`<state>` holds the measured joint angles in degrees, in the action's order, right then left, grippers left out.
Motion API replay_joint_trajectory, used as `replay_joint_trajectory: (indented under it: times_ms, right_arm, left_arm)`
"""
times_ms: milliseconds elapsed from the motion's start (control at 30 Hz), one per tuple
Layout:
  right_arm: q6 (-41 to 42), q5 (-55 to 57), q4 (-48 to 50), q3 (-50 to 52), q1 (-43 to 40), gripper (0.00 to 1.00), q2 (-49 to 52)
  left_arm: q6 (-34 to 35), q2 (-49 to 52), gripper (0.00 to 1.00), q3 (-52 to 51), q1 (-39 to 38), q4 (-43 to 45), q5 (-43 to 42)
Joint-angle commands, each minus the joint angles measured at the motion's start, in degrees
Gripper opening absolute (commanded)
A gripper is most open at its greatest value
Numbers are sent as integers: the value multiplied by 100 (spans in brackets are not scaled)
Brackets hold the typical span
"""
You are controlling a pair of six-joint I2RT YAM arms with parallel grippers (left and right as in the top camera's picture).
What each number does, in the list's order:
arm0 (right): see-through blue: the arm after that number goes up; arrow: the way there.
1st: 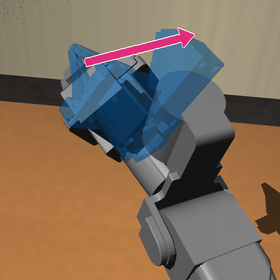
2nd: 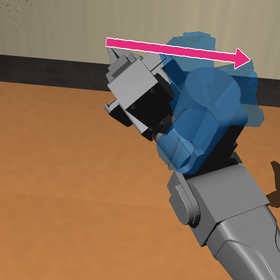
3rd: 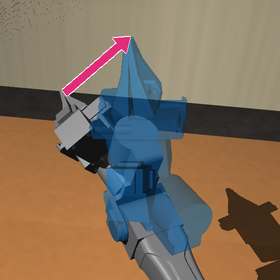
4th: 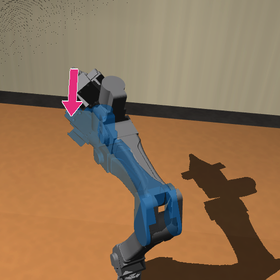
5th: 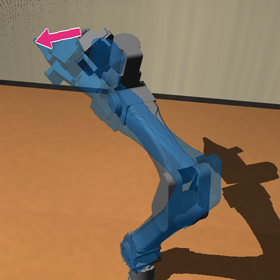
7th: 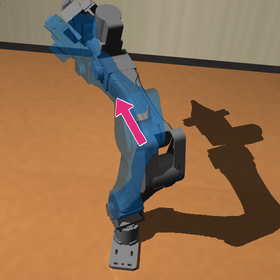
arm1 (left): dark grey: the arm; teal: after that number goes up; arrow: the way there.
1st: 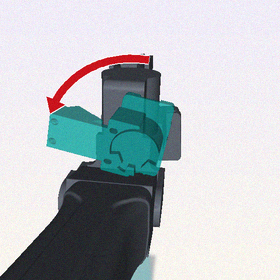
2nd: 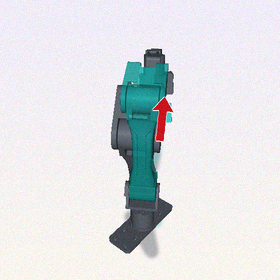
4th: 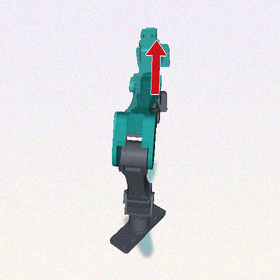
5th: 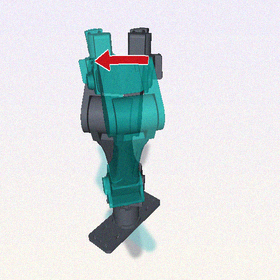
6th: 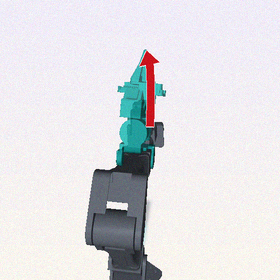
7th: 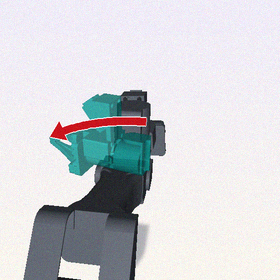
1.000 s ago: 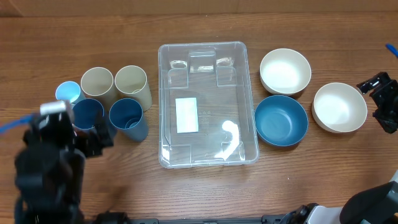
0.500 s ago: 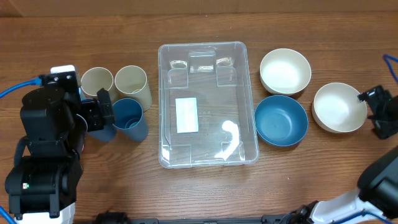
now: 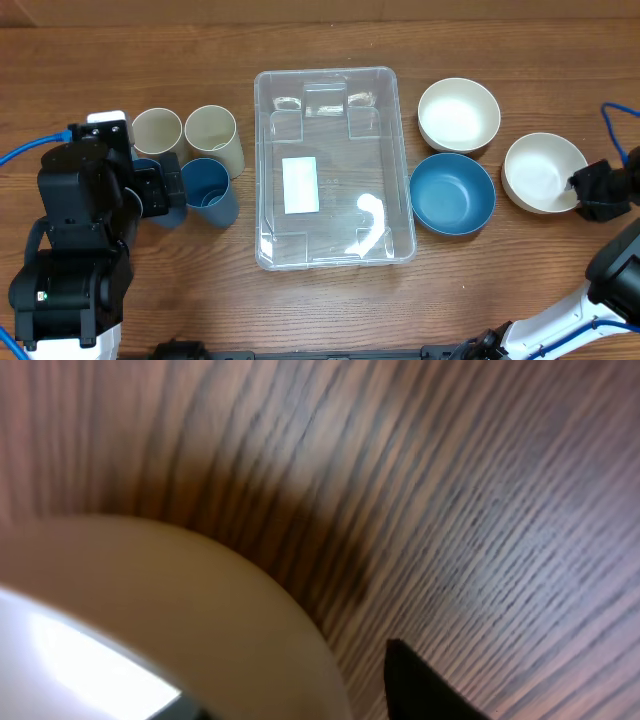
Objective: Pack container
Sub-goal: 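Reach the right gripper to the large cream bowl and grasp its rim, then carry the large cream bowl into the bin and release it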
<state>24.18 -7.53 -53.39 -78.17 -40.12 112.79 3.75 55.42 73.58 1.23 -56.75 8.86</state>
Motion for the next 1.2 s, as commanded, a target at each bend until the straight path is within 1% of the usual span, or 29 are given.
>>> replay_joint_trajectory:
  times_ms: [0, 67, 100, 133, 233, 367, 467, 600, 700, 767, 833, 900, 1000, 1067, 1167]
  right_arm:
    - [9, -157, 52, 31, -15, 28, 9]
    - [7, -155, 15, 15, -15, 21, -24]
    - [7, -153, -92, -37, -15, 14, -111]
    - [7, -153, -140, -70, -15, 11, -195]
    - [7, -153, -208, -127, -13, 5, -614]
    - [13, -155, -245, -208, -13, 4, -1475]
    - [184, -240, -245, -254, 70, 4, -2251]
    - [177, -1117, -245, -258, 483, 4, -3335]
    - [109, -1207, -216, -260, 1207, 4, -3939]
    - [92, -1163, -181, -273, 1961, 4, -4212]
    - [94, -1093, -184, -326, 2684, 4, -4249]
    - [94, -872, -103, -330, 3501, 4, -4140]
    - [74, -396, 31, -334, 4433, 4, -3816]
    - [-221, -181, 249, -334, 5005, 4, -3467]
    - [-752, 245, 601, -387, 5578, 4, -2809]
  left_arm:
    - [-146, 9, 100, 153, 13, -7, 31]
    - [-144, 9, 100, 153, 13, -7, 31]
    - [-146, 9, 100, 153, 13, -7, 31]
    - [-146, 9, 100, 153, 13, -7, 31]
    - [-146, 9, 100, 153, 13, -7, 31]
    - [-144, 9, 100, 153, 13, -7, 31]
    - [-146, 9, 100, 153, 13, -7, 31]
    - [-146, 9, 100, 153, 13, -7, 31]
    - [-146, 9, 100, 153, 13, -7, 31]
    - [-146, 9, 100, 153, 13, -7, 31]
    - [-146, 9, 100, 153, 13, -7, 31]
    - [-146, 9, 100, 153, 13, -7, 31]
    - [-144, 9, 100, 153, 13, -7, 31]
    - [-146, 9, 100, 151, 13, -7, 31]
    - [-146, 9, 100, 153, 13, -7, 31]
